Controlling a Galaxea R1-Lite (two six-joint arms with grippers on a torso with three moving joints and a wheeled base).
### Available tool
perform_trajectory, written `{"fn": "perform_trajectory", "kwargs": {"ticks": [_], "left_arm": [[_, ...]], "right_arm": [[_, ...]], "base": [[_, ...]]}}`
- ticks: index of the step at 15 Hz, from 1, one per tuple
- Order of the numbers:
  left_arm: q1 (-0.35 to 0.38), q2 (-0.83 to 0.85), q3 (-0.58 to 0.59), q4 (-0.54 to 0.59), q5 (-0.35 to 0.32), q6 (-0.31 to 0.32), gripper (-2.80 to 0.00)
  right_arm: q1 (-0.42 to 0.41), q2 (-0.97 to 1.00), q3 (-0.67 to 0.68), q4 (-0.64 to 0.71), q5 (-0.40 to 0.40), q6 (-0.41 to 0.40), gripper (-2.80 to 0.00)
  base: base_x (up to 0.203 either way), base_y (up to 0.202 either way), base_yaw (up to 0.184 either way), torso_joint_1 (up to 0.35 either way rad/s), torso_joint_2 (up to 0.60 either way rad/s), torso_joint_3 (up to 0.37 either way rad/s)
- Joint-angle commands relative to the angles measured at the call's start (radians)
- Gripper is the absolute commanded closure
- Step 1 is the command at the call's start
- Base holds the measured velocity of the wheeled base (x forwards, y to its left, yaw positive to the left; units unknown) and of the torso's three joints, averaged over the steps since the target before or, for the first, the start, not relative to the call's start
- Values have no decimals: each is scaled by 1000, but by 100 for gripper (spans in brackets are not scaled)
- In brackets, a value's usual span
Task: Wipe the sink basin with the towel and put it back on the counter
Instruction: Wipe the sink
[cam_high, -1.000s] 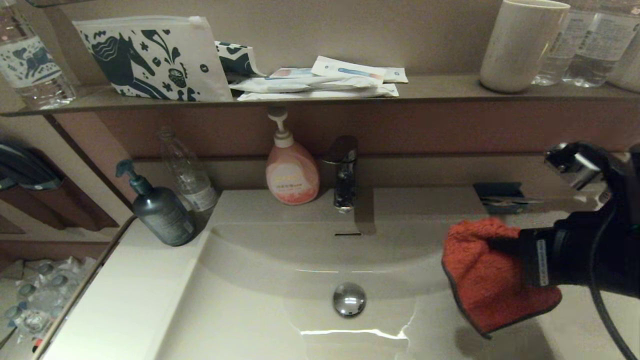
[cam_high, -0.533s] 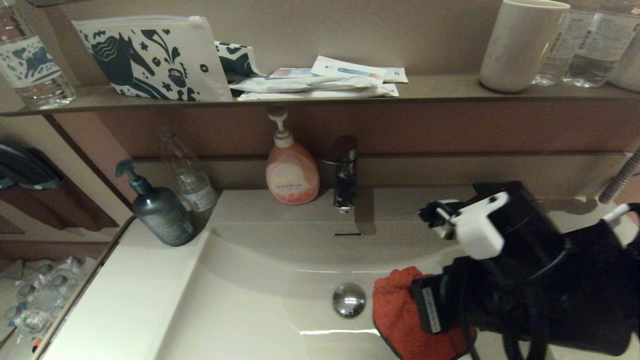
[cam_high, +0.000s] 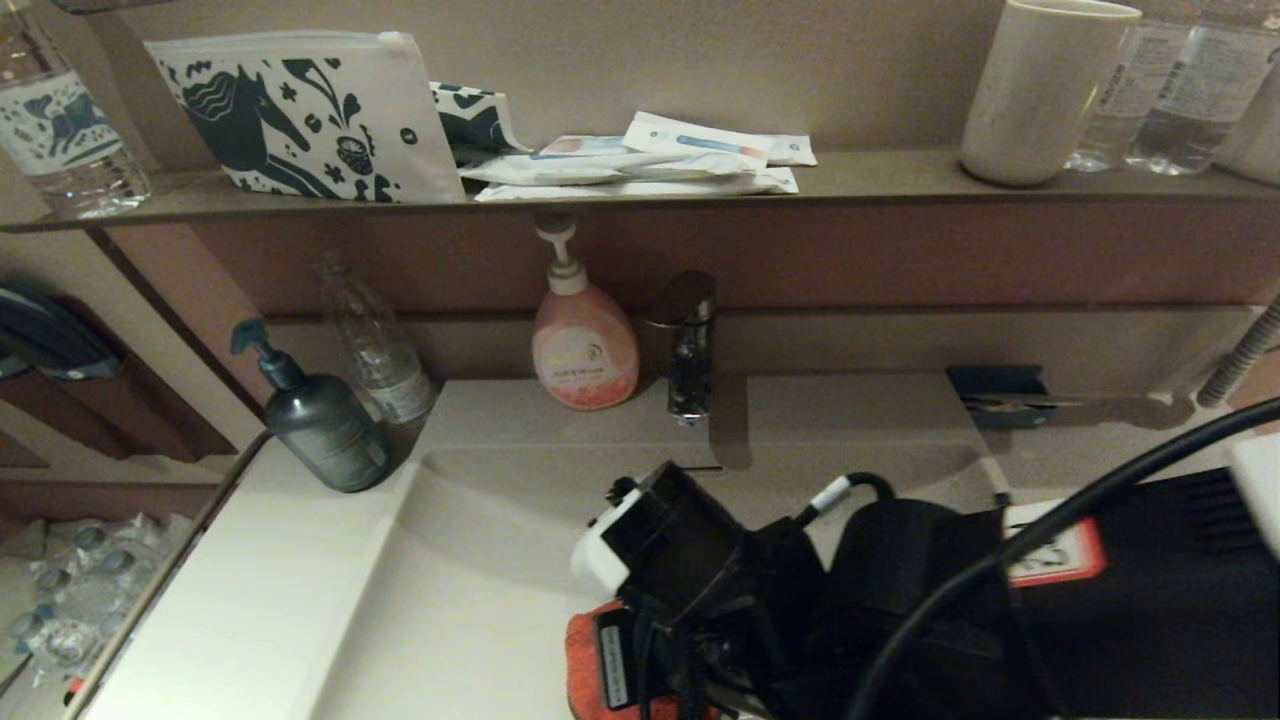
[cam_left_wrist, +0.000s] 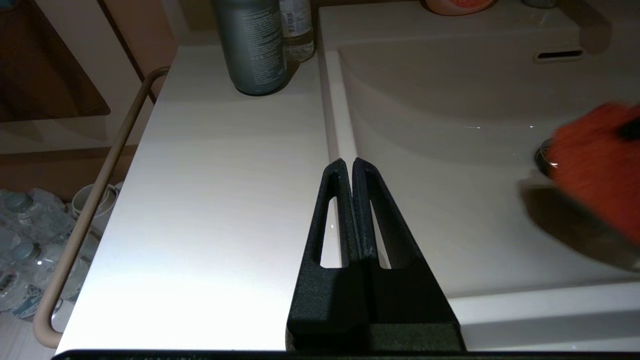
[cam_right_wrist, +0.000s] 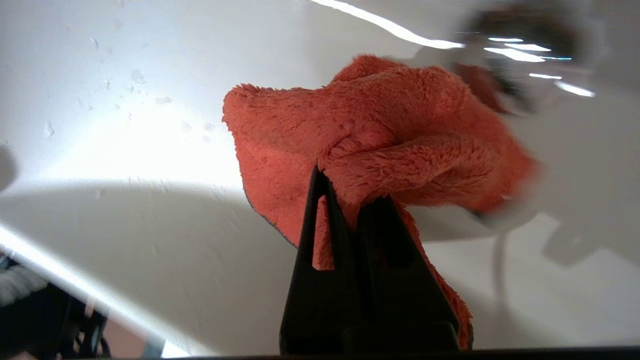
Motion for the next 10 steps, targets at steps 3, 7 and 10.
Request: {"fn": "perform_trajectory", "kwargs": {"ticks": [3,7,10], "left_arm": [[0,2,0,0,0,1,0],[0,2,0,0,0,1,0],[0,2,0,0,0,1,0]], "right_arm": [[25,236,-204,1,9,7,0],[36,380,-373,5,76,6,0],[49,453,-484,65,85,5,0]], "base": [[0,0,0,0,0,0],[0,0,0,0,0,0],[0,0,0,0,0,0]]}}
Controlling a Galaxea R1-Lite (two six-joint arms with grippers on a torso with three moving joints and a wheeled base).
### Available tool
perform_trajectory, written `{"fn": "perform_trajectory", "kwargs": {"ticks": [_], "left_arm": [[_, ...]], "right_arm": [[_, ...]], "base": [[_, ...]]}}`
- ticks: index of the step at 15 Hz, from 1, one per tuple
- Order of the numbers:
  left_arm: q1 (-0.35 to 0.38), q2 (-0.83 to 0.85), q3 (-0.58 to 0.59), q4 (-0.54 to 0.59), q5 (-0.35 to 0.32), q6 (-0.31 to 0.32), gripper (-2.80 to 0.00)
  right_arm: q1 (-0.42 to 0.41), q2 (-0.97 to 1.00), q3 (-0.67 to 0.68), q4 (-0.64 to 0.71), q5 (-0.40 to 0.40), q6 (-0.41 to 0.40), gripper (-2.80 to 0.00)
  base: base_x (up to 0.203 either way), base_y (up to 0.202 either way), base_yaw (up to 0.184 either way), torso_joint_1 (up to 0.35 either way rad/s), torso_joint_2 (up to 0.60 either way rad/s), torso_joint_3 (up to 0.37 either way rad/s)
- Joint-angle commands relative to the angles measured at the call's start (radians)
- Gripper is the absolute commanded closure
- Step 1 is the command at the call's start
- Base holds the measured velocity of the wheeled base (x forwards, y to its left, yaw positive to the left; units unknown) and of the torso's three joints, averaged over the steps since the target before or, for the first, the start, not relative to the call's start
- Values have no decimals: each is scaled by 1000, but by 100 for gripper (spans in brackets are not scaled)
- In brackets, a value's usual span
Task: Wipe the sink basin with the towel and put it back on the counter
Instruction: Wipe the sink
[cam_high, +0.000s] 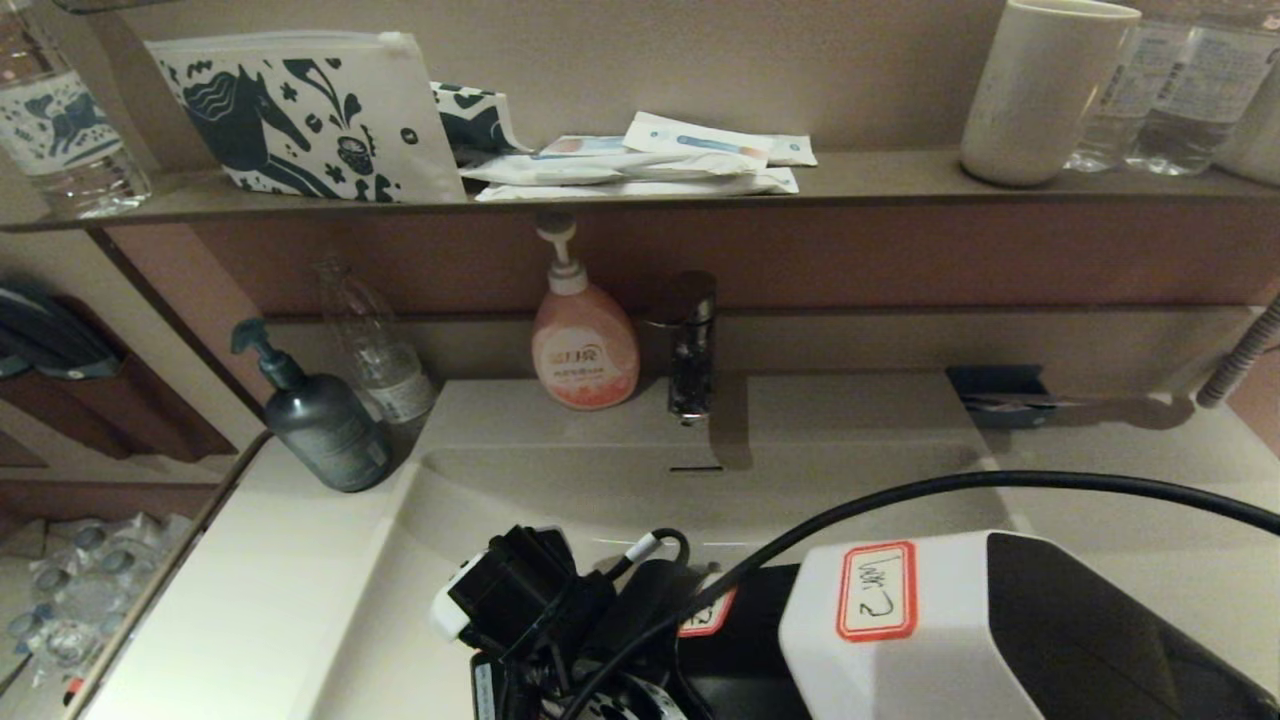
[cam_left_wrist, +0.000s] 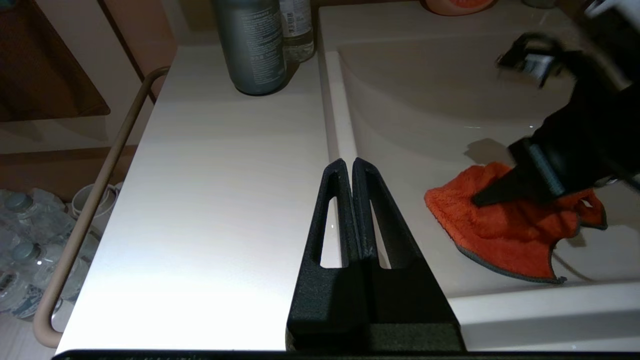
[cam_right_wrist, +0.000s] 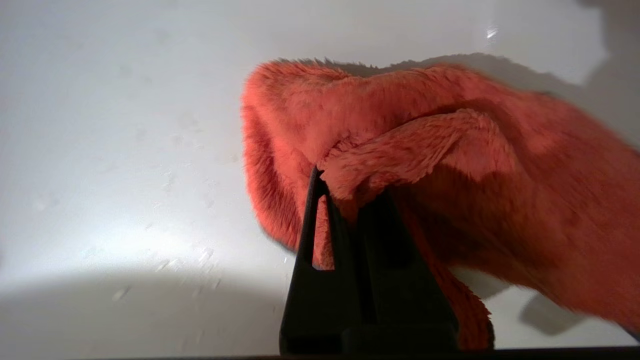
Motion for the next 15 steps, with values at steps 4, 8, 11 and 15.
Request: {"fn": "perform_trajectory", "kwargs": {"ticks": [4,8,11,15], "left_arm": [[0,2,0,-1,0,1,0],[0,2,0,-1,0,1,0],[0,2,0,-1,0,1,0],[0,2,0,-1,0,1,0]], "right_arm": [[21,112,-101,-6,8,-38,0],[22,161,-100,-234,7,-97,0],[30,186,-100,-397,3,-134,0],[39,230,-101,-606,-1,-228,0]], "base": [[0,0,0,0,0,0],[0,0,0,0,0,0],[0,0,0,0,0,0],[0,0,0,0,0,0]]}}
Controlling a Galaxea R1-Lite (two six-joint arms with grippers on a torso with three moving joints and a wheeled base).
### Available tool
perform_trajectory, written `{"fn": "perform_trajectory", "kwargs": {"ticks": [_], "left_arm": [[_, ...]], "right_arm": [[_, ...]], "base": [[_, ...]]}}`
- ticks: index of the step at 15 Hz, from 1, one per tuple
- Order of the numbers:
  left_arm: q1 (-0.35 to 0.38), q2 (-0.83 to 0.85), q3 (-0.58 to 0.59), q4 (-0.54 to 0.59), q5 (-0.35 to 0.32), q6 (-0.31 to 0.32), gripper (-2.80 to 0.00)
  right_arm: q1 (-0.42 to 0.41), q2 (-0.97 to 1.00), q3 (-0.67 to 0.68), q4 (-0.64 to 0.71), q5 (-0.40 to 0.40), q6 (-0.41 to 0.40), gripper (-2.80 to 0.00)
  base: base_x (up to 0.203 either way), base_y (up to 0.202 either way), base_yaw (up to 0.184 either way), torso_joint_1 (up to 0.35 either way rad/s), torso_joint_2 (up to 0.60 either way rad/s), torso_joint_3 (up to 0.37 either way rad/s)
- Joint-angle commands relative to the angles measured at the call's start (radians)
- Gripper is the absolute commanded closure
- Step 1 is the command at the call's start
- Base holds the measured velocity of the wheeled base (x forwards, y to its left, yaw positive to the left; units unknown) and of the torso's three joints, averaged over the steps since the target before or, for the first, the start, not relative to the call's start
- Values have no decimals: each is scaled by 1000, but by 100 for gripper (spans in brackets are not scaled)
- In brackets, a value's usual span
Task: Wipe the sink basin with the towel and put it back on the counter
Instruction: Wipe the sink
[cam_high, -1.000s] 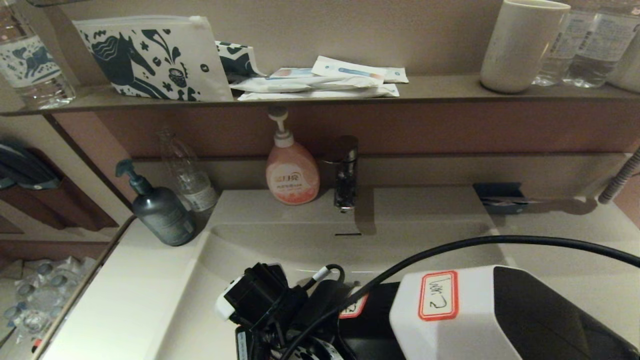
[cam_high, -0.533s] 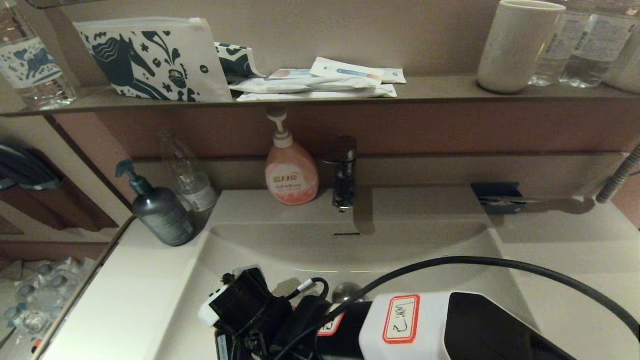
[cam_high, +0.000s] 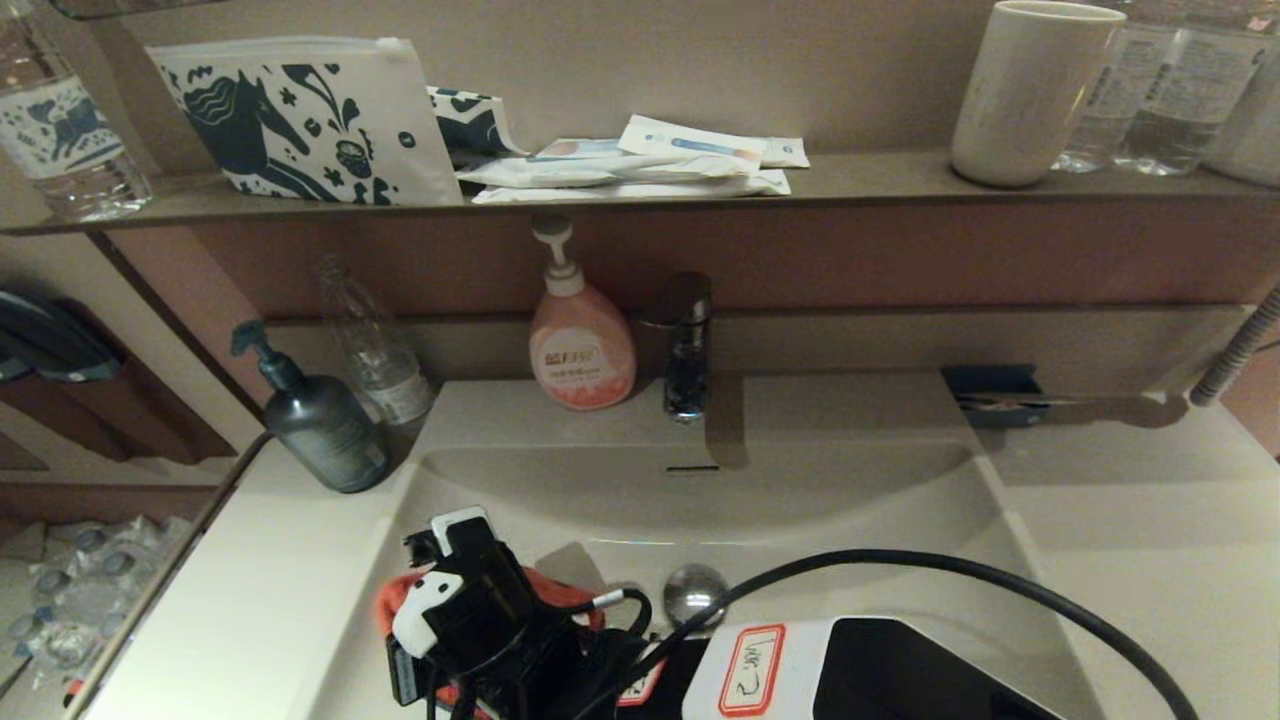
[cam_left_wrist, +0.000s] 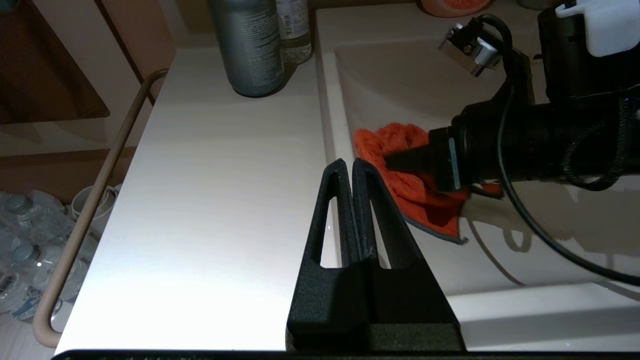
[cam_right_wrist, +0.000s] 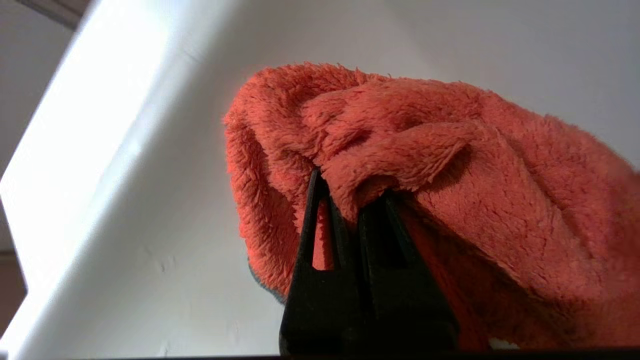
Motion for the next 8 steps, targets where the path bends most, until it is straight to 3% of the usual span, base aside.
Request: {"fn": "perform_trajectory", "kwargs": {"ticks": [1,5,8], "left_arm": [[0,2,0,-1,0,0,0],[0,2,0,-1,0,0,0],[0,2,0,-1,0,0,0]], "right_arm": [[3,41,-2,-59,-2,-49,0],[3,70,-2,-188,-64,-225,0],[-23,67,-4,-232,-117,-298,0]], "base": [[0,0,0,0,0,0],[0,0,0,0,0,0],[0,0,0,0,0,0]]}}
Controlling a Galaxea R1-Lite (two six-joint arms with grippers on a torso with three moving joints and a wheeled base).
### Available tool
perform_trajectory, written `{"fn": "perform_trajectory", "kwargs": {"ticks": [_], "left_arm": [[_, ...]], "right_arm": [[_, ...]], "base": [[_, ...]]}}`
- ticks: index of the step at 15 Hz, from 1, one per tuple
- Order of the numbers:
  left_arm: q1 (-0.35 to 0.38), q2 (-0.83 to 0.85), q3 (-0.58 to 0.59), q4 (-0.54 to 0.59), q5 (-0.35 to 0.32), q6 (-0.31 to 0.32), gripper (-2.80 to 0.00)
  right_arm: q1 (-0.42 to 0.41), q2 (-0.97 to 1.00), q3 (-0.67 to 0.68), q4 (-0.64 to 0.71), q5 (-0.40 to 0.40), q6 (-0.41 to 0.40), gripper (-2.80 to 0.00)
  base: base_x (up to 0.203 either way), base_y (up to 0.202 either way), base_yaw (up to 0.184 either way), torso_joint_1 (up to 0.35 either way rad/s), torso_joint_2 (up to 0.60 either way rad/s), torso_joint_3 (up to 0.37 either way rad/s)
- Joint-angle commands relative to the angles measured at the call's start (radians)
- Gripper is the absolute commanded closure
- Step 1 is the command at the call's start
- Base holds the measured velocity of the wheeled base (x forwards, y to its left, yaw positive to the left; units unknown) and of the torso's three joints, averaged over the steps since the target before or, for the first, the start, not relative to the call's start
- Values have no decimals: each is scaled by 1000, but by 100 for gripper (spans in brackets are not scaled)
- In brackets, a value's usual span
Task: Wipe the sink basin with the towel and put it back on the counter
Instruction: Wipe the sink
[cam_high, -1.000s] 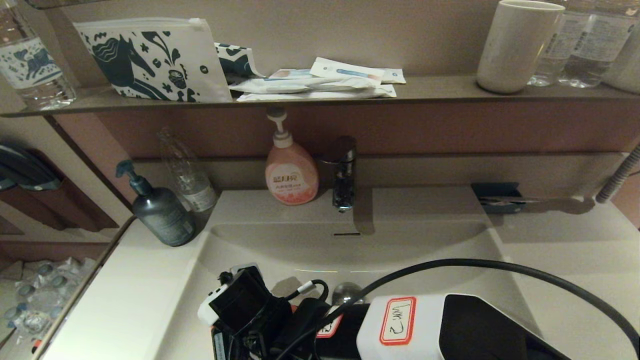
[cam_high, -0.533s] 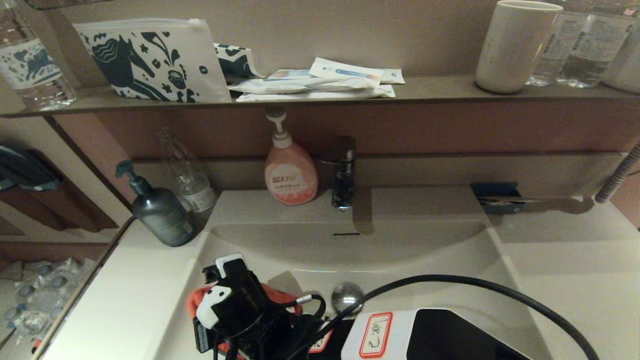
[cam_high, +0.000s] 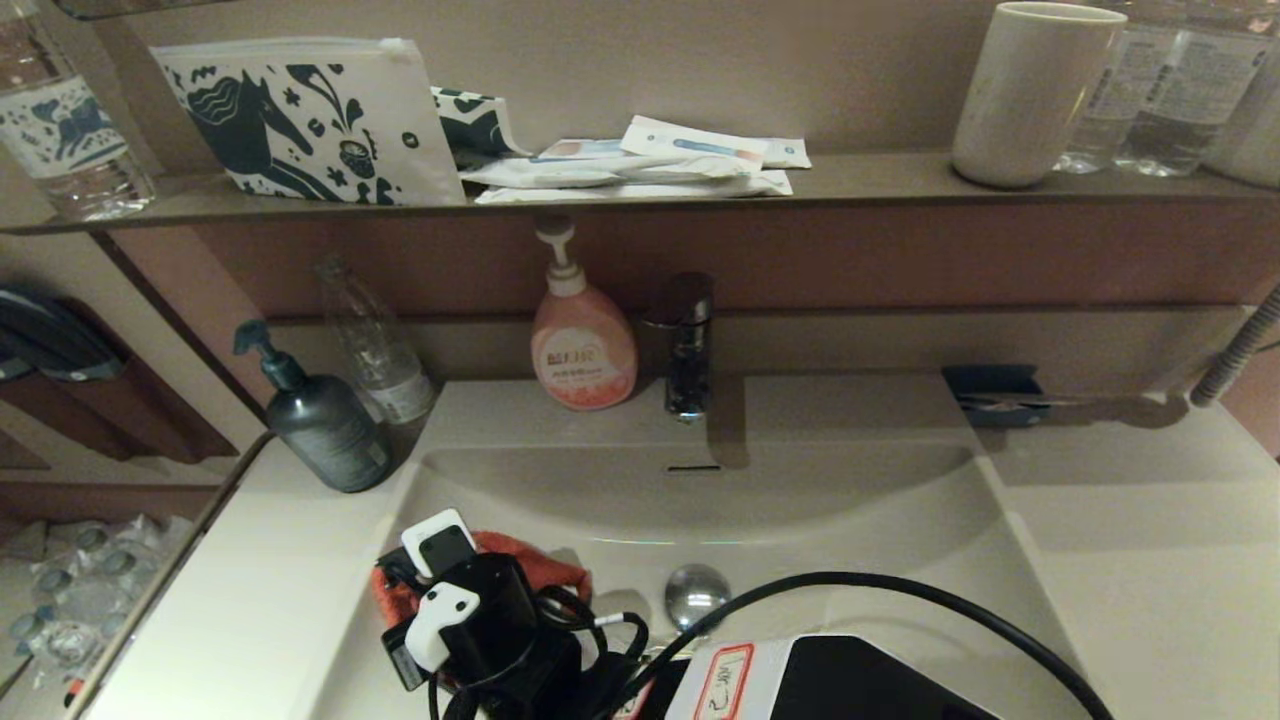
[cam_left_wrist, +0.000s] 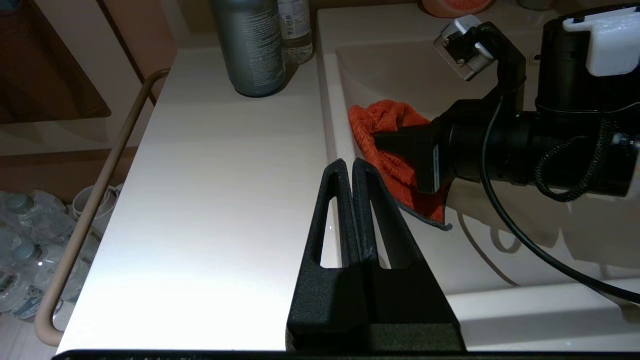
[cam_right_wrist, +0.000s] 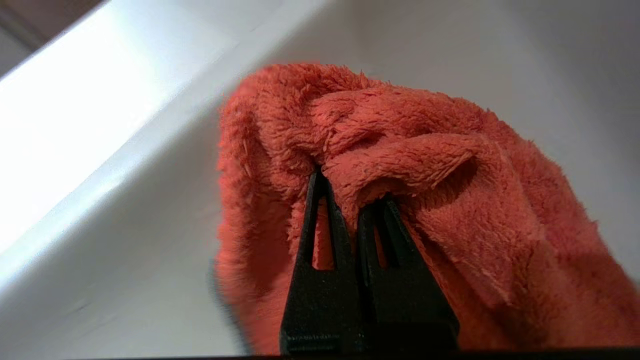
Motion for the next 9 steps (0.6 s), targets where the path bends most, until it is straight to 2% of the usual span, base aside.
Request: {"fn": "perform_trajectory", "kwargs": {"ticks": [1,5,9], "left_arm": [[0,2,0,0,0,0,0],[0,2,0,0,0,0,0],[0,2,0,0,0,0,0]], "right_arm": [[-21,3,0,-9,-20,-7,0],[-64,-3,3,-8,-96,-13,0],[-74,-12,4,67,-168,-52,0]], "base": [[0,0,0,0,0,0],[0,0,0,0,0,0],[0,0,0,0,0,0]]}}
